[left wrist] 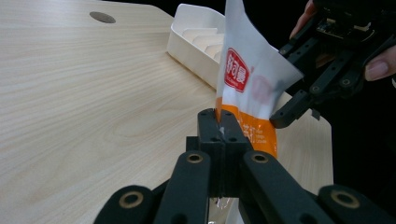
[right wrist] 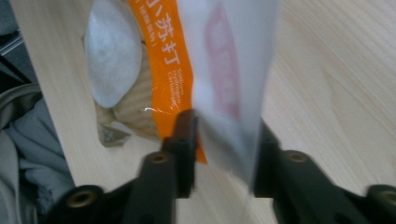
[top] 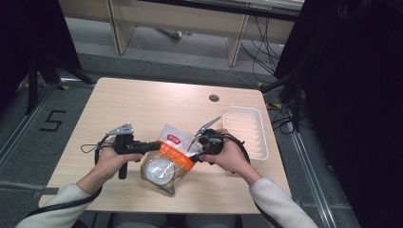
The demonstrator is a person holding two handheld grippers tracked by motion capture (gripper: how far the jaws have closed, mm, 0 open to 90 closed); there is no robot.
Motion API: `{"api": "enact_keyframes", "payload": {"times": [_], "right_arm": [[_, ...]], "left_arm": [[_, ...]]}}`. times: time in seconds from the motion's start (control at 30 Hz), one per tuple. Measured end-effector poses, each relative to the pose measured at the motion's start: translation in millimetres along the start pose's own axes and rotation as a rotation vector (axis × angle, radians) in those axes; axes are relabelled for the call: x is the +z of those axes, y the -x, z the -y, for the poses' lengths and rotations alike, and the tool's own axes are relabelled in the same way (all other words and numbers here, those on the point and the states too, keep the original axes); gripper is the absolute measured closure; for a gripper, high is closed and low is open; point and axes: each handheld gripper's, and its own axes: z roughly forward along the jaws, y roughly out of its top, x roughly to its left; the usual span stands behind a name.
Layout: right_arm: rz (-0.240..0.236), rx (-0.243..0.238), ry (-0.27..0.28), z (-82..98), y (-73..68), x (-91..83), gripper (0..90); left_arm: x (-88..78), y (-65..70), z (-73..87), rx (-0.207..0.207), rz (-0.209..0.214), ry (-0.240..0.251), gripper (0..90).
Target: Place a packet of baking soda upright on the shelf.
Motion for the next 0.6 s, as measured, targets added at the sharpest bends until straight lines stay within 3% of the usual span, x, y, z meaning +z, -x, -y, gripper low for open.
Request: {"api": "enact_keyframes", "payload": {"times": [0.17,0.3,0.33,0.43,0.47,0.53,0.57,0.6], "right_arm": [[-0.048,-0.041,-0.032,-3.5,-2.2,-2.7,90.0],[-0.073,-0.054,-0.046,-7.3,-3.9,-6.9,90.0],[-0.068,-0.062,-0.052,-10.6,-5.3,-11.3,90.0],[-0.063,-0.038,-0.065,-15.4,-9.5,-17.5,90.0],[-0.088,0.018,-0.086,-21.7,-13.8,-24.7,90.0],[-0.075,0.003,-0.089,-24.8,-15.0,-27.4,90.0],[-0.029,-0.043,-0.11,-30.3,-18.3,-32.4,90.0],[-0.029,-0.043,-0.11,-30.3,-18.3,-32.4,90.0]], "left_arm": [[-0.5,0.7,0.8,-0.003,0.003,0.007,89.7],[-2.0,0.0,3.6,0.005,0.012,0.012,89.5],[-3.6,1.1,5.4,0.036,0.02,0.001,88.6],[-5.9,4.0,7.4,0.069,0.008,-0.017,84.9],[-9.0,8.1,10.4,0.058,0.003,-0.007,81.1],[-11.4,10.4,11.5,0.058,-0.001,-0.003,73.9],[-13.7,13.1,13.3,0.05,-0.014,-0.002,68.9],[-16.8,15.7,15.9,0.057,-0.037,-0.008,68.9]]}}
